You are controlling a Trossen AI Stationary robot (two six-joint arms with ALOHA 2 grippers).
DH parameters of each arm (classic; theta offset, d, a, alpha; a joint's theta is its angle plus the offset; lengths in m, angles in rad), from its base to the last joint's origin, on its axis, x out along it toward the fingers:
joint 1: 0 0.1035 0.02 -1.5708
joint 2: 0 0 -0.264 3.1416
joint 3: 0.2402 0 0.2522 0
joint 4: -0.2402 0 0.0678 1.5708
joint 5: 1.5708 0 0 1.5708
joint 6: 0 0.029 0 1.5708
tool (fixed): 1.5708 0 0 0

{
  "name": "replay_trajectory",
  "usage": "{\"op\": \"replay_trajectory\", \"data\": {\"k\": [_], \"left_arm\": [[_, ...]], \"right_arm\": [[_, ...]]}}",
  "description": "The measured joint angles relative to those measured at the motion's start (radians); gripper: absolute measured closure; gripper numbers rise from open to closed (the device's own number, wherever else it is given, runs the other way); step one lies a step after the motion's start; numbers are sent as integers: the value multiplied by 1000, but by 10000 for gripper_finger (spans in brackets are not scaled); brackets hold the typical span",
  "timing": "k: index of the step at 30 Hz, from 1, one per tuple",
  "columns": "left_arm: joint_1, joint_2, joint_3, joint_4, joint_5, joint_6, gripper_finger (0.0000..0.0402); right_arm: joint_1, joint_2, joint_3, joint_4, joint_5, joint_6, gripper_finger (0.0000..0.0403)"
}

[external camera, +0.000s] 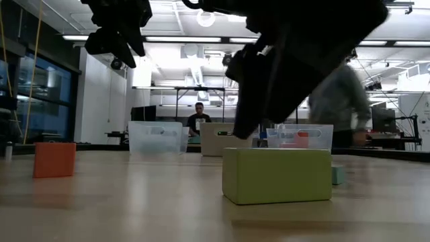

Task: Sort & place blocks by color
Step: Put the green block into the blue bin

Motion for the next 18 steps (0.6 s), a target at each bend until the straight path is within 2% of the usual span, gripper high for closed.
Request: {"op": "replay_trajectory", "data": {"k": [8, 13, 15, 18], "left_arm": [[0, 0, 0, 0, 2, 9, 245], [0, 0, 0, 0, 2, 9, 245], [0, 0, 0, 0, 2, 10, 245], [0, 0, 0, 0, 2, 11, 245]], "right_arm": [[27, 47, 0, -25, 9, 40, 151], [30, 56, 0, -30, 61, 70, 155], [29, 56, 0, -29, 80, 76, 169], [28, 56, 0, -30, 69, 76, 211]]}}
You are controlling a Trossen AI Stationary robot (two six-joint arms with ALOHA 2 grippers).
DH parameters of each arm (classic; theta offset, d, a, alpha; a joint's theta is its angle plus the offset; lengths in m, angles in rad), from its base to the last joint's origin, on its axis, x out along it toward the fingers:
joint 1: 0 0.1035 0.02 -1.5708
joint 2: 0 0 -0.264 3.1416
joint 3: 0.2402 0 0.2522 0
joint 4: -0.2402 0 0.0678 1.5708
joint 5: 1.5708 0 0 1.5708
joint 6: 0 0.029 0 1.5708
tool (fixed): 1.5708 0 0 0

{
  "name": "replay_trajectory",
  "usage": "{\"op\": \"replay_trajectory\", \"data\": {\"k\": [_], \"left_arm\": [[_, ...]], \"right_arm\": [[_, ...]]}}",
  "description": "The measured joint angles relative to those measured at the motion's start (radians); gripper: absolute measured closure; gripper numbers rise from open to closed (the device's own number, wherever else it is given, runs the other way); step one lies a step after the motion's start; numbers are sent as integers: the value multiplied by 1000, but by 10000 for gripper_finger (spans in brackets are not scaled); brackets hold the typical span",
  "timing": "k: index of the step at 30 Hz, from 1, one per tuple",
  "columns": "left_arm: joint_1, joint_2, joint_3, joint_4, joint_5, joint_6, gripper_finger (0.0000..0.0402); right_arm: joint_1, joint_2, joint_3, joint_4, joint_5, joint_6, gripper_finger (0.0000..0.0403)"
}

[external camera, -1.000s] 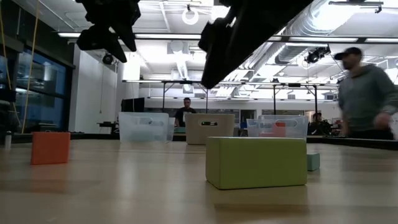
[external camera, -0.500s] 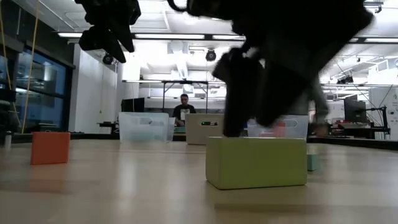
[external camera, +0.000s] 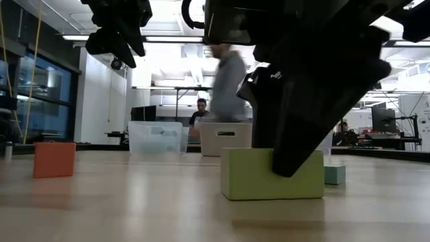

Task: Sort & place blocks by color
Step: Put the green block into the blue bin

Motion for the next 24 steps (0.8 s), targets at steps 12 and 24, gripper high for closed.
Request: {"op": "replay_trajectory", "data": {"k": [12, 24], "left_arm": [[0, 0, 0, 0, 0, -6, 245], [1, 0, 0, 0, 0, -36, 245]], "right_arm": [[-45, -1, 39, -26, -94, -101, 299], [-168, -1, 187, -219, -82, -332, 299]]}}
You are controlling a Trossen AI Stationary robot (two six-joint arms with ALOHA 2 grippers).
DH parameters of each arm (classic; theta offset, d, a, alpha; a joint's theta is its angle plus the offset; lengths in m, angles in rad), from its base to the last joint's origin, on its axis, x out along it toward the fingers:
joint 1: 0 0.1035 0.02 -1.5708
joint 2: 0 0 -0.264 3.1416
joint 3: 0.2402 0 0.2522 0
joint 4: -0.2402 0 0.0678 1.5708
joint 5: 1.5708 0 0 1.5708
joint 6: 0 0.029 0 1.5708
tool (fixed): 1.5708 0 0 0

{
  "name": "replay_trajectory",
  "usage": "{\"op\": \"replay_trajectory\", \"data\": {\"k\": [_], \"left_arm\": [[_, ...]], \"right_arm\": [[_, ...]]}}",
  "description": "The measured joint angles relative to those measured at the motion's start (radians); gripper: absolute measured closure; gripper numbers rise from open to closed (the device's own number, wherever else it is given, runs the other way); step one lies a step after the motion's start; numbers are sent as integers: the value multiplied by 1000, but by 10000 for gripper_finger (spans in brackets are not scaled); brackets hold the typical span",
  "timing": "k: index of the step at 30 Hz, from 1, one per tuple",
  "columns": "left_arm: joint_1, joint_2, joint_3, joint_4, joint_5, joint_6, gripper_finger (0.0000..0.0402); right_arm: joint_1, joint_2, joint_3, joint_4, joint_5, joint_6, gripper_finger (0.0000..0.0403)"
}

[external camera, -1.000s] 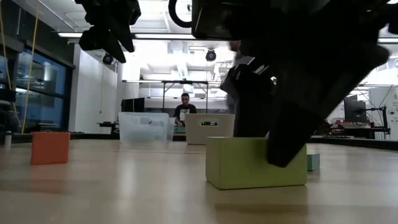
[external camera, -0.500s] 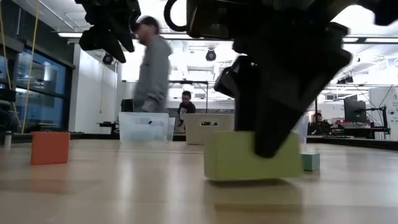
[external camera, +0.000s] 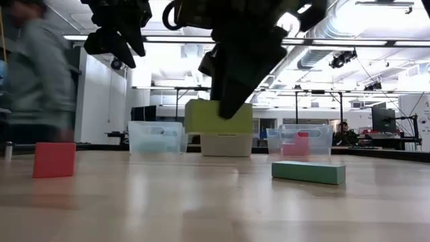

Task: Sort & place blocks by color
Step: Put the green block into the blue bin

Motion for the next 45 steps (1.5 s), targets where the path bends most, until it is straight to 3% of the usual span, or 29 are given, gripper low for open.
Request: {"op": "replay_trajectory", "data": {"k": [12, 22, 27, 37, 45], "left_arm": [[0, 0, 0, -54, -76, -38, 245], [3, 0, 0, -83, -108, -29, 245], [3, 0, 0, -83, -127, 24, 245], [3, 0, 0, -80, -166, 124, 245], [3, 0, 0, -66, -167, 234, 245]], "right_arm": [[-125, -9, 110, -283, 102, -175, 299], [-266, -124, 110, -302, 157, -209, 299], [-372, -174, 110, -271, 219, -154, 299], [-579, -211, 110, -75, 243, -6, 299], [-667, -200, 110, 59, 382, 167, 299]]}}
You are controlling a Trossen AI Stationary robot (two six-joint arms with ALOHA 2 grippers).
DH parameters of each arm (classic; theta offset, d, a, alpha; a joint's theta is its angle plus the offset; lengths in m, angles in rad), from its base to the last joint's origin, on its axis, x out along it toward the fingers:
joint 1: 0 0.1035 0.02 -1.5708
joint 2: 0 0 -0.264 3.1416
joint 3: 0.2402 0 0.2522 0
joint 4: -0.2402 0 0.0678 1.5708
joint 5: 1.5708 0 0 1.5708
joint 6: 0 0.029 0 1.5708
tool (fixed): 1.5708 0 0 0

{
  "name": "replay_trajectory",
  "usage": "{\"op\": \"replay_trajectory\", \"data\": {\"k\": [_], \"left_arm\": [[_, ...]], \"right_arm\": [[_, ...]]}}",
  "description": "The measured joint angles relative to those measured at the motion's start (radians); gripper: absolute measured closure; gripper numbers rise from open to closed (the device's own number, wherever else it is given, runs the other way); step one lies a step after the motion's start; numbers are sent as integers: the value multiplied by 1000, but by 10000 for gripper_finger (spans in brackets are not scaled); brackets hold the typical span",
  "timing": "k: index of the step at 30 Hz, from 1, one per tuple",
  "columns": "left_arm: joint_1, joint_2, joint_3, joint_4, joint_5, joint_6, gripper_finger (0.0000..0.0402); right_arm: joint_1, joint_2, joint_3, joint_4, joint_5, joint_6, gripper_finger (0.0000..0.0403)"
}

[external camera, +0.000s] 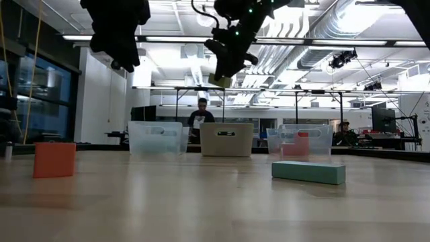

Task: Sort & place blocks by color
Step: Put the green block into the blue bin

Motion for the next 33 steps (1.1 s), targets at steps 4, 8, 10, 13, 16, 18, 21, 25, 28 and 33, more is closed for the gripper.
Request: {"op": "replay_trajectory", "data": {"k": [4, 8, 10, 13, 16, 18, 21, 25, 28, 33], "left_arm": [[0, 0, 0, 1, 0, 44, 245], [0, 0, 0, 8, 1, 86, 245], [0, 0, 0, 17, 3, 100, 245], [0, 0, 0, 21, 3, 118, 245], [0, 0, 0, 21, 3, 133, 245], [0, 0, 0, 21, 3, 133, 245], [0, 0, 0, 21, 3, 133, 245], [0, 0, 0, 21, 3, 133, 245], [0, 0, 0, 20, 3, 133, 245], [0, 0, 0, 20, 3, 133, 245]], "right_arm": [[-27, 7, 0, 30, 30, 85, 299], [-48, 37, 0, 27, 4, 183, 299], [-55, 60, 0, 25, -46, 219, 299], [-58, 90, 0, 11, -76, 261, 299], [-58, 113, 0, -2, -94, 284, 299], [-60, 132, 0, -8, -119, 287, 299], [-66, 164, 0, -13, -144, 295, 299], [-83, 205, 0, -17, -208, 306, 299], [-96, 228, -1, -31, -238, 321, 299], [-111, 234, -1, -29, -254, 321, 286]]}}
